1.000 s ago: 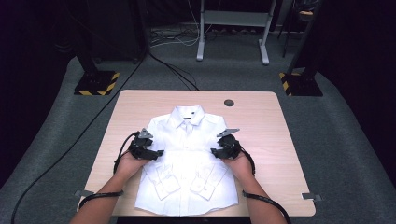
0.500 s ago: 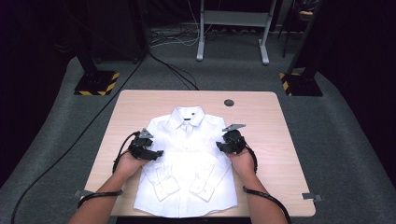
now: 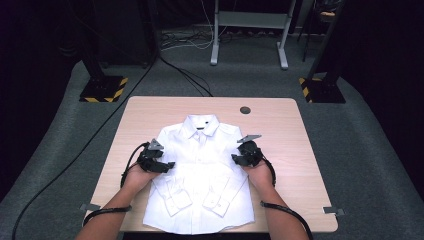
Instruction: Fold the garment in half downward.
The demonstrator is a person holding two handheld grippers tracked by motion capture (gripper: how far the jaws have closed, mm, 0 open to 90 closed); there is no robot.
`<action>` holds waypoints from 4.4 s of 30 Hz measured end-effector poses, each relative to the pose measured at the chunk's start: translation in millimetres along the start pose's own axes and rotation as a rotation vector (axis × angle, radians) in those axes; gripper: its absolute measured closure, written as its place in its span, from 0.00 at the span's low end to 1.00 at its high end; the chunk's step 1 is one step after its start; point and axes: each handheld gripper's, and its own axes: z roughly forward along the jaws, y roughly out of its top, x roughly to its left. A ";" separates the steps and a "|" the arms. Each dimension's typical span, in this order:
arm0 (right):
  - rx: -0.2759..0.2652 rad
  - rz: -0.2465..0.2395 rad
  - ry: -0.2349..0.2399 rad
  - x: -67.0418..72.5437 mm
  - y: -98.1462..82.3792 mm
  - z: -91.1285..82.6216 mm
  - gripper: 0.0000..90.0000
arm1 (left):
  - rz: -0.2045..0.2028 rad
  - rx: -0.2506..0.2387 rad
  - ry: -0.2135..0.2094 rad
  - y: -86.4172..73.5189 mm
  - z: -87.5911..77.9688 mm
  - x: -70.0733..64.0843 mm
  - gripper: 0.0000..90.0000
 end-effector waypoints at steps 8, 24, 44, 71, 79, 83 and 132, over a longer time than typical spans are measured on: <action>-0.049 0.052 0.027 -11.8 6.7 -10.3 0.72 | 0.002 0.002 -0.002 -0.3 -0.6 -0.5 0.29; -0.037 0.099 -0.105 -31.1 24.4 -3.4 0.81 | -0.002 0.007 0.002 0.2 -0.7 -1.5 0.29; 0.053 0.125 -0.087 -34.5 23.7 13.5 0.73 | -0.106 -0.055 0.045 2.4 -10.2 16.9 0.33; 0.066 0.072 -0.075 -21.2 23.0 11.9 0.96 | -0.232 -0.021 0.177 14.6 5.1 54.0 0.37; 0.065 0.083 -0.073 -21.8 22.8 11.9 0.96 | -0.242 -0.003 0.204 15.7 5.3 59.5 0.40; 0.066 0.084 -0.074 -22.0 23.2 12.1 0.96 | -0.247 -0.001 0.205 16.3 8.3 58.9 0.41; 0.017 0.074 -0.091 -14.3 26.2 8.6 0.99 | -0.207 -0.030 0.146 17.4 -0.3 40.9 0.98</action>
